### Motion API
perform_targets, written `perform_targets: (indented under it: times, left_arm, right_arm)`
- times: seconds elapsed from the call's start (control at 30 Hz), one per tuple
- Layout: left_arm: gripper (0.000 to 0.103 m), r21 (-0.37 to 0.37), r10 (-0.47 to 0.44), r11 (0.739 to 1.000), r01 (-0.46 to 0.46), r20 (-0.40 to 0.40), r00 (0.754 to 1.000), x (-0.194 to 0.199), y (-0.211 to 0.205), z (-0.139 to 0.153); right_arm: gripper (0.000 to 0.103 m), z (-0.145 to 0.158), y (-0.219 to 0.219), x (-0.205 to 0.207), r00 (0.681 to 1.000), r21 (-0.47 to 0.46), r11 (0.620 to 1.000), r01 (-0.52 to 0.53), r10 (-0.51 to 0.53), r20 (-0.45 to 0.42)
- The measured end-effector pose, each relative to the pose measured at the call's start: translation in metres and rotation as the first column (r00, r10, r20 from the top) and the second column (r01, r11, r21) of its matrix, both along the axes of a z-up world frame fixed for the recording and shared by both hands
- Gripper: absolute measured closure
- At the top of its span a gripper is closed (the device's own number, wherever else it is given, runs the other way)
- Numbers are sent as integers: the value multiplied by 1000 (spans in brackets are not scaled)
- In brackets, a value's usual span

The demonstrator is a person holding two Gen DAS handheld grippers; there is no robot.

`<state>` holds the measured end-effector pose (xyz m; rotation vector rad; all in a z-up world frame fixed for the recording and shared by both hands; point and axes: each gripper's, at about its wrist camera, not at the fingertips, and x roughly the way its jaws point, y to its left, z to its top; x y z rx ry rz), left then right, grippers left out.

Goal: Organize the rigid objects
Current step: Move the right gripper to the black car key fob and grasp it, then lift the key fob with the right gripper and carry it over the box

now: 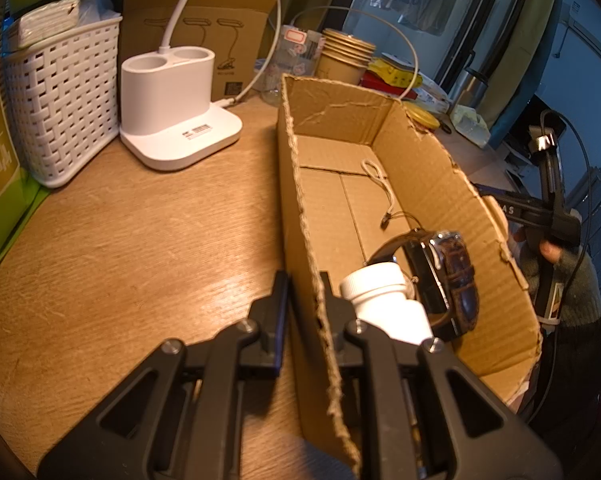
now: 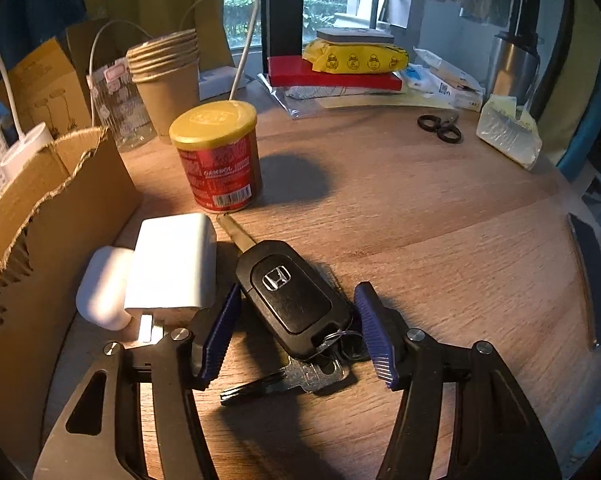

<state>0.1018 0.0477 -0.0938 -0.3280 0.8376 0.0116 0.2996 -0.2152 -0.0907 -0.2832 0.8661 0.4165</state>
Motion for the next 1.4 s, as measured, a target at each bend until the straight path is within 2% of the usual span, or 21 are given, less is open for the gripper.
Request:
perform_targets:
  times: [0.17,0.2,0.53,1.07,1.4]
  left_arm:
    - [89,0,0,1000,0,0,1000,0,0,0]
    - [89,0,0,1000,0,0,1000,0,0,0]
    - [89,0,0,1000,0,0,1000,0,0,0]
    - [89,0,0,1000,0,0,1000,0,0,0]
    - [89,1,0,1000,0,0,1000,0,0,0]
  right_arm:
    - [61,2,1,-8,1000,-16,1000,-9,10,27]
    - [61,2,1,-10,999,-21,1000,-3,3,34]
    - [63,19,-8,-32,992,18,1000,19,-21,122]
    - [65,68,-5,-64,967,57,998,0,-14,254]
    - [66,104,12,-101,938,72,994,-77,48,343]
